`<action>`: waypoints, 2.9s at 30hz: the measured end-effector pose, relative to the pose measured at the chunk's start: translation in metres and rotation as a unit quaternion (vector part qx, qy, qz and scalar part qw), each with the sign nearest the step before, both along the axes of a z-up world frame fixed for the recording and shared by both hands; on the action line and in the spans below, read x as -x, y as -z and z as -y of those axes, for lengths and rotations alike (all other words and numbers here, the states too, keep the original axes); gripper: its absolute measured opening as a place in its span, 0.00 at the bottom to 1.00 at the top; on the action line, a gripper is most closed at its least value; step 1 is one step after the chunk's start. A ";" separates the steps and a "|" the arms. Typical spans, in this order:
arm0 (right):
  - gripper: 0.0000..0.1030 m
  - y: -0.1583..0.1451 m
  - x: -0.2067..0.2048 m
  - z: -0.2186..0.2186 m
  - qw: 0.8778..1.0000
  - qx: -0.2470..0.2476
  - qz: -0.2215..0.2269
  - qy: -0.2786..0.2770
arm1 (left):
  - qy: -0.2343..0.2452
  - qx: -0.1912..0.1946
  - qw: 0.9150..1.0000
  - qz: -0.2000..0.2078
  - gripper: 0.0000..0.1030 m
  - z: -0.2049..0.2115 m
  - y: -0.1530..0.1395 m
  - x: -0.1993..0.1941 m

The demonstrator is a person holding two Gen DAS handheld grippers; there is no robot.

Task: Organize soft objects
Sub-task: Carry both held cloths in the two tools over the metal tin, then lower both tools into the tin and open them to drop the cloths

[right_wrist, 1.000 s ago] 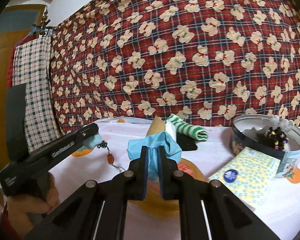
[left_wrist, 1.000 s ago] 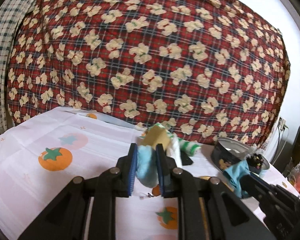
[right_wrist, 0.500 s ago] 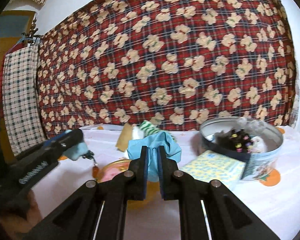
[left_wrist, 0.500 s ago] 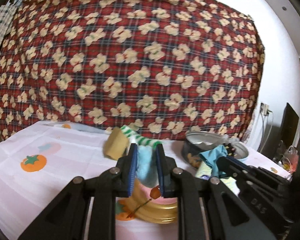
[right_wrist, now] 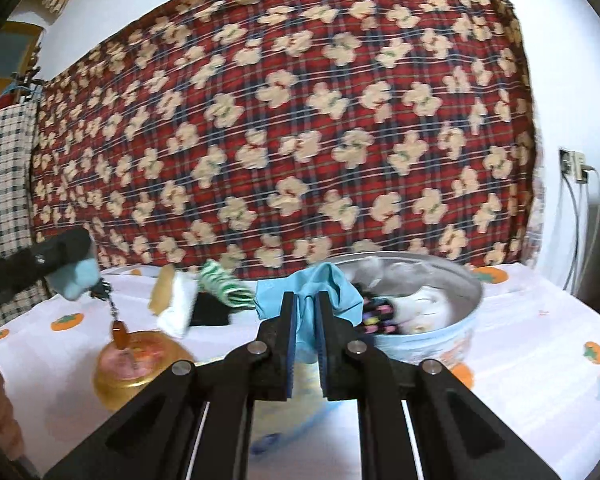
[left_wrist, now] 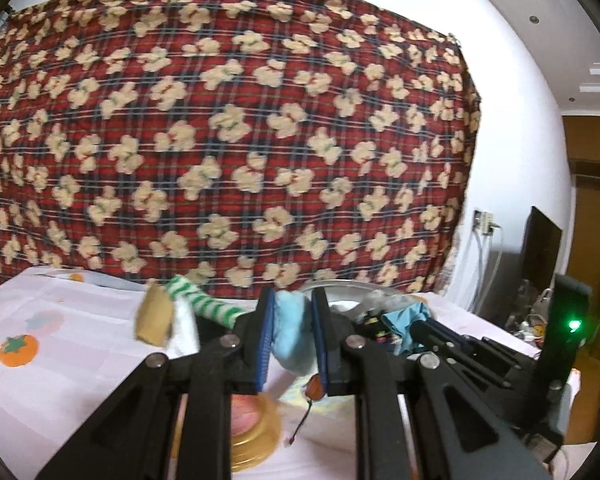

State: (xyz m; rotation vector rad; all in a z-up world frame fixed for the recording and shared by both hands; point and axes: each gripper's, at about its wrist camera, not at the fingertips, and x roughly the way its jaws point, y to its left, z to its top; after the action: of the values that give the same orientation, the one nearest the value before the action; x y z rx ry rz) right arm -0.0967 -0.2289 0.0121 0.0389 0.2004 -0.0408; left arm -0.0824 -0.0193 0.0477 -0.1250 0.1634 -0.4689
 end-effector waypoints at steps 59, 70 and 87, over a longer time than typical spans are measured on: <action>0.48 0.009 -0.130 0.154 0.995 -0.023 -0.085 0.055 | -0.016 -0.090 0.992 -0.092 0.65 0.224 0.024 -0.139; 0.87 -0.009 -0.101 0.155 0.994 -0.011 0.003 0.105 | -0.036 -0.087 0.995 -0.020 1.00 0.219 0.004 -0.101; 0.87 -0.008 -0.084 0.167 0.989 -0.039 0.030 0.139 | -0.091 -0.071 0.993 0.011 1.00 0.182 0.019 -0.072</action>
State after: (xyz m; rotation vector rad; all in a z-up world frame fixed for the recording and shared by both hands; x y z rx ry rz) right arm -0.0131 -0.3956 0.0205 0.1457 0.1341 -0.3103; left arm -0.0104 -0.2017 0.0282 0.0048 0.1608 -0.2757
